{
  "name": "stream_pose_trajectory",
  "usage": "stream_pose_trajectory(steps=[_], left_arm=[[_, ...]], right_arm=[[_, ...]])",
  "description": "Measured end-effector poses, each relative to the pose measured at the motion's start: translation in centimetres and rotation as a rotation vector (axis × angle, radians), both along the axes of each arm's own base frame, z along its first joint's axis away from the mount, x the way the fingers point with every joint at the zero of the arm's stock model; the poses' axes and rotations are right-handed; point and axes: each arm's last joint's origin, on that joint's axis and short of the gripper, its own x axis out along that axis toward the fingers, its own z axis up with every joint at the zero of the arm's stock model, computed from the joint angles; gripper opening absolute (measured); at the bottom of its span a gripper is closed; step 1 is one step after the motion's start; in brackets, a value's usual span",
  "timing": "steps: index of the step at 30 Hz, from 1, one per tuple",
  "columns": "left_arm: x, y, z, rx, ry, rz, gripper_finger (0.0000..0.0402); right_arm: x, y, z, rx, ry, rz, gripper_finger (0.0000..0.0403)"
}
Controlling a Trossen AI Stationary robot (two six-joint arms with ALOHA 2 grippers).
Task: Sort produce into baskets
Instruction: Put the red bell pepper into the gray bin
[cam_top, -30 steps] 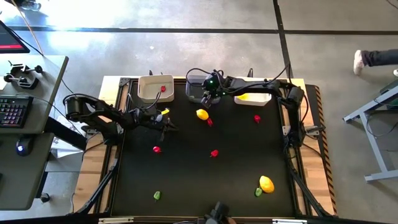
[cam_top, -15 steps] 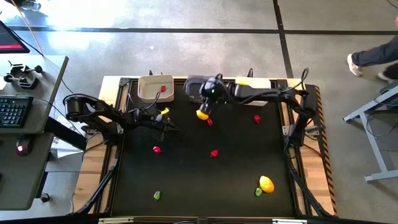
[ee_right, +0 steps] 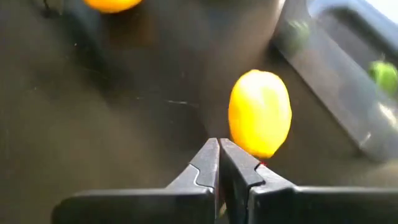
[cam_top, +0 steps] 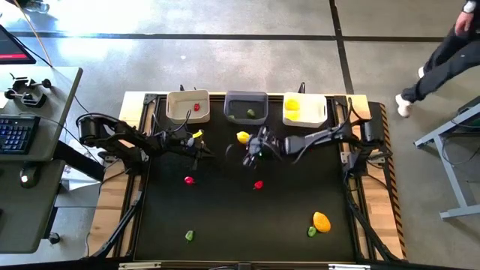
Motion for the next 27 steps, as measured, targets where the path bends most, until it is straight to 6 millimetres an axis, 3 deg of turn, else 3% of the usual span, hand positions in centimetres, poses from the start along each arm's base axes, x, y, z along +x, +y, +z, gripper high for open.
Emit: stream_pose_trajectory(steps=[6, 11, 18, 22, 27], left_arm=[[0.0, 0.0, 0.0, -0.01, 0.0, 0.004, 0.0], [0.0, 0.0, 0.0, -0.015, 0.001, 0.005, 0.0], [0.0, 0.0, 0.0, -0.021, 0.002, 0.008, 0.0], [0.0, 0.0, 0.0, -0.021, 0.002, 0.008, 0.0], [0.0, 0.0, 0.0, -0.022, 0.003, 0.008, 0.0]], right_arm=[[-0.9, 2.7, -0.6, -0.035, 0.014, -0.138, 0.0026], [-1.2, 3.4, -1.1, -0.02, 0.011, -0.209, 0.0114], [-1.0, 2.5, -2.6, 0.01, 0.031, -0.259, 0.0235], [-0.6, 2.0, -3.7, 0.014, 0.045, -0.263, 0.0253], [-0.4, 1.7, -5.0, 0.013, 0.061, -0.273, 0.0242]])
